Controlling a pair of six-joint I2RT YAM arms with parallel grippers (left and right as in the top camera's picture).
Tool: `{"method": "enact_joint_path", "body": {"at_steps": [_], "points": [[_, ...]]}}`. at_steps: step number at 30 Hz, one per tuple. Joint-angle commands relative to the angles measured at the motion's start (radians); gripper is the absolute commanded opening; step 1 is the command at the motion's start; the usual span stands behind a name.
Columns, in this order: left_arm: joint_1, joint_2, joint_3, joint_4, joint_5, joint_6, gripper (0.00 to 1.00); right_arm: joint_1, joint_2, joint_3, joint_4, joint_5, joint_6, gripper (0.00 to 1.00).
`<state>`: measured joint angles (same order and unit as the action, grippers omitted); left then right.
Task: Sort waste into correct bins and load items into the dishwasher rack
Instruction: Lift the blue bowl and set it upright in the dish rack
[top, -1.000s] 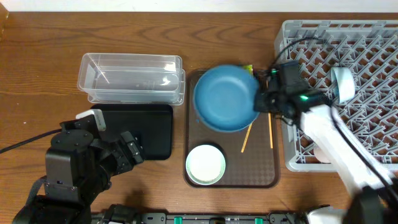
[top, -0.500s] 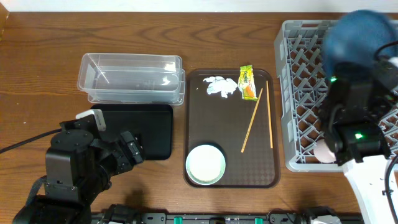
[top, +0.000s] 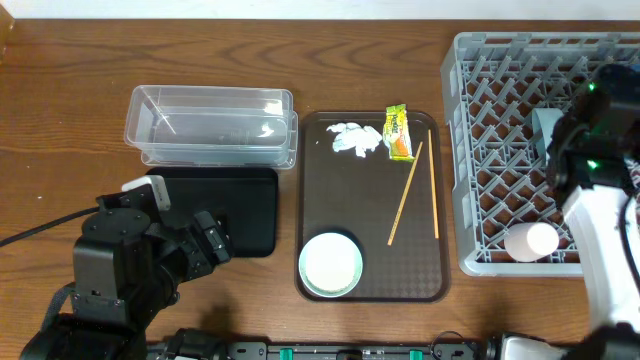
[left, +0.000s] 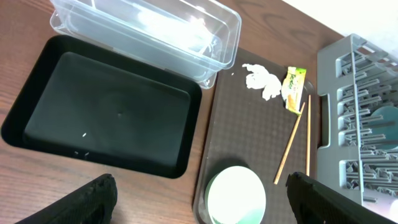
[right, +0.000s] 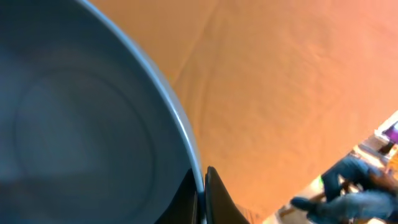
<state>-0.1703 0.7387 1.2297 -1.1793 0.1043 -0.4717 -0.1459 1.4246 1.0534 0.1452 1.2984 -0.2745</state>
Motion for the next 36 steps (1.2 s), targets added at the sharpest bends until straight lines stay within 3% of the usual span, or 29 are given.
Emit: {"method": "enact_joint_path", "body": {"at_steps": [1,8,15,30,36], "points": [[0.003,-0.002,0.012,-0.002,-0.012,-0.002,0.89,-0.002,0.081,0.011,0.103,0.007,-0.245,0.01],[0.004,-0.002,0.012,-0.002,-0.012,-0.002,0.89,0.001,0.215,0.011,0.226,0.016,-0.42,0.01],[0.004,-0.002,0.012,-0.002,-0.012,-0.002,0.89,-0.039,0.23,0.011,0.435,0.026,-0.59,0.01],[0.004,-0.002,0.012,-0.002,-0.012,-0.002,0.89,-0.042,0.275,0.01,0.316,-0.137,-0.692,0.01],[0.004,-0.002,0.012,-0.002,-0.012,-0.002,0.89,-0.046,0.279,0.011,0.457,-0.152,-0.781,0.01]]}}
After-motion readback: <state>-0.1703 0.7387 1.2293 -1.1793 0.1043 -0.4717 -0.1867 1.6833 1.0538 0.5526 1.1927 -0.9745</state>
